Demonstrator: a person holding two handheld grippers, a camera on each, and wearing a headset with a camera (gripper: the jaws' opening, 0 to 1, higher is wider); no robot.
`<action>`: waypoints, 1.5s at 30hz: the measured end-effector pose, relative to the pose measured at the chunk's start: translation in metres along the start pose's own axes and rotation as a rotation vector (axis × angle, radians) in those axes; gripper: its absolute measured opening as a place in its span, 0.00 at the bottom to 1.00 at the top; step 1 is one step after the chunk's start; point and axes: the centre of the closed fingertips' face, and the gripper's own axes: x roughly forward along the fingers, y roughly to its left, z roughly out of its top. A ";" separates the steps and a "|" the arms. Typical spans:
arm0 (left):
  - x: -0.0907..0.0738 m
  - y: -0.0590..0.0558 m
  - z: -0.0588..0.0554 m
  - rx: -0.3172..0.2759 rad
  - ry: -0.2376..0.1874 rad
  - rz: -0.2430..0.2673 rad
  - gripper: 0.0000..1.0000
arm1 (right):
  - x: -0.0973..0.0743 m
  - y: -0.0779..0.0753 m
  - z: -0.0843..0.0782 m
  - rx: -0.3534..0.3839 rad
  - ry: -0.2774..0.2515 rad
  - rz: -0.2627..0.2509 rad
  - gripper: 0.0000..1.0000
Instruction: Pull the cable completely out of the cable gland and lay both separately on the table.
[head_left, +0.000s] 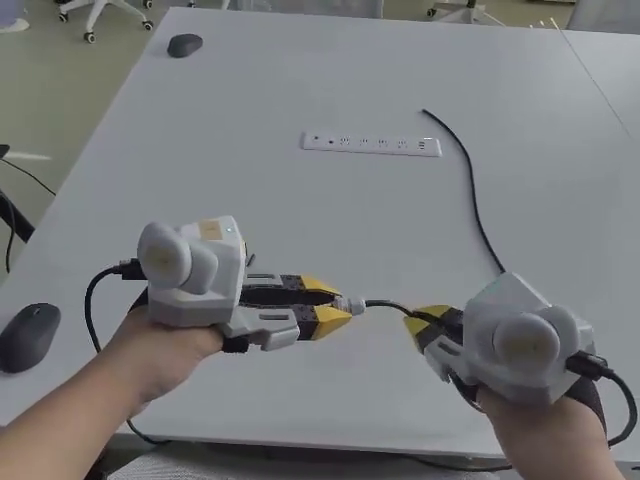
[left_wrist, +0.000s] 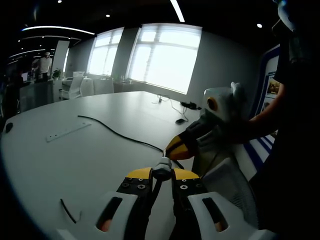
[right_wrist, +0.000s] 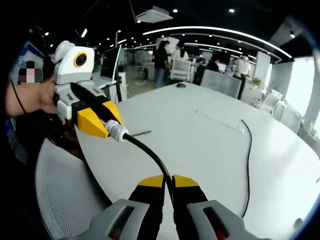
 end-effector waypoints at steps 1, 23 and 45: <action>0.000 0.000 0.000 -0.001 0.000 0.000 0.15 | 0.000 -0.003 -0.004 0.031 0.005 -0.003 0.00; 0.002 0.000 -0.008 0.014 0.029 0.001 0.15 | 0.008 -0.014 -0.047 0.279 0.079 -0.049 0.00; 0.000 0.000 -0.008 0.005 0.023 0.008 0.15 | -0.003 -0.009 -0.037 0.222 0.045 -0.025 0.05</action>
